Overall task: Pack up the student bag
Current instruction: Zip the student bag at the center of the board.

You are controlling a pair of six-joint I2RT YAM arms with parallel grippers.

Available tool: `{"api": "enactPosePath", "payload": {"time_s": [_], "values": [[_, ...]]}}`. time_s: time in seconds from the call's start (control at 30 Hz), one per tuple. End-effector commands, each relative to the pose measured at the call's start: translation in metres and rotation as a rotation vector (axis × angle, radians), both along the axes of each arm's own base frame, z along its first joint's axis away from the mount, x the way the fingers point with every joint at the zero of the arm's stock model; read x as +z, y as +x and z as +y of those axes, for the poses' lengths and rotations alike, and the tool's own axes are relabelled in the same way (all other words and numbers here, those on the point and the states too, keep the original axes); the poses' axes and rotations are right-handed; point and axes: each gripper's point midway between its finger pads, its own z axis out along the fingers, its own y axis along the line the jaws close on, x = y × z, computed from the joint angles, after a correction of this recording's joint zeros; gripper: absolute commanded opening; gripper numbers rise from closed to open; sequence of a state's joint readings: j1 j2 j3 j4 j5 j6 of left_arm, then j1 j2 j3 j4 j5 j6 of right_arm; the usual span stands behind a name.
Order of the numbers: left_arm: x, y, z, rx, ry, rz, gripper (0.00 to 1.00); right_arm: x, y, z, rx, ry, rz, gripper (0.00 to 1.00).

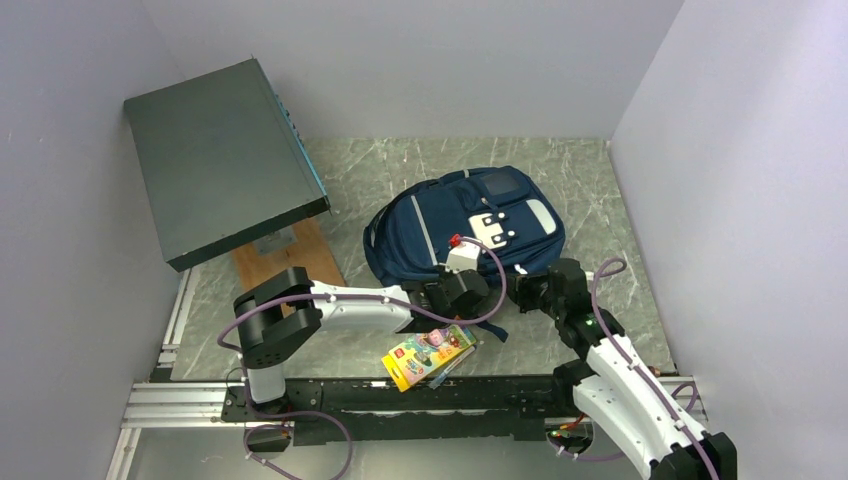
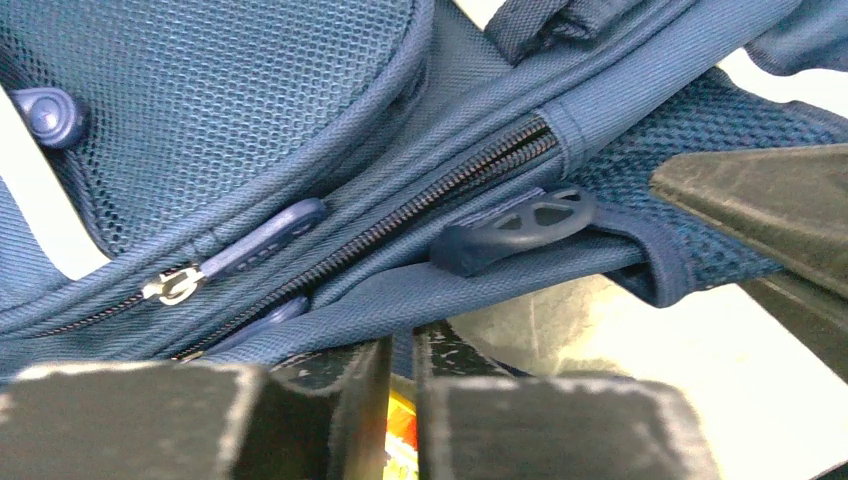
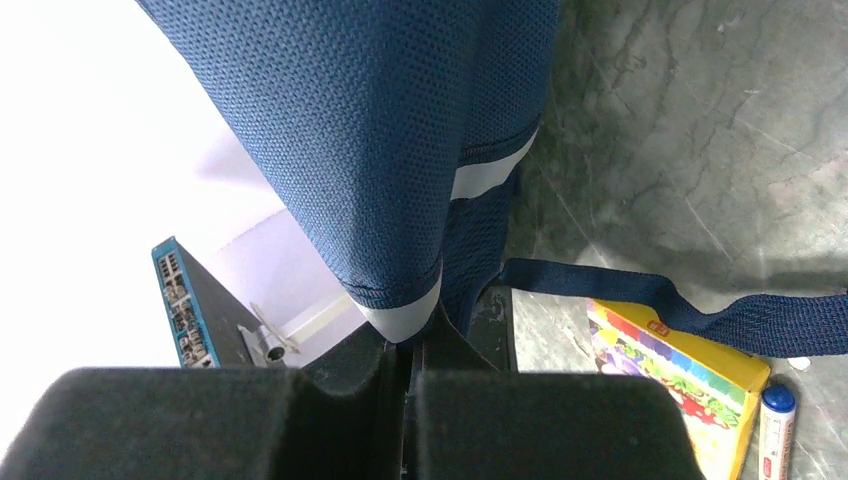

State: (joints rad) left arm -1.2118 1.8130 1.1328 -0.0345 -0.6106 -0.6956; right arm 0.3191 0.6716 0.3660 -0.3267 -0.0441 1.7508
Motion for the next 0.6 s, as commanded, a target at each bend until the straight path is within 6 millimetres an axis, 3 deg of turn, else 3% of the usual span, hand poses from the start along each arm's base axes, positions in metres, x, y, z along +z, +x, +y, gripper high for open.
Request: {"api": "enactPosePath", "payload": {"time_s": [0.0, 0.03, 0.43, 0.57], "values": [[0.014, 0.015, 0.0, 0.036, 0.012, -0.049, 0.09, 0.06, 0.016, 0.005, -0.013, 0.071, -0.183, 0.0], [0.013, 0.015, 0.003, 0.043, 0.024, -0.046, 0.0, 0.059, 0.017, 0.003, -0.02, 0.056, -0.182, 0.0], [-0.001, 0.002, 0.076, 0.116, 0.178, 0.006, 0.0, 0.038, 0.013, -0.04, -0.098, -0.232, -0.196, 0.0], [-0.017, -0.007, 0.109, 0.126, 0.224, 0.061, 0.0, 0.034, 0.014, -0.062, -0.094, -0.345, -0.195, 0.0]]}}
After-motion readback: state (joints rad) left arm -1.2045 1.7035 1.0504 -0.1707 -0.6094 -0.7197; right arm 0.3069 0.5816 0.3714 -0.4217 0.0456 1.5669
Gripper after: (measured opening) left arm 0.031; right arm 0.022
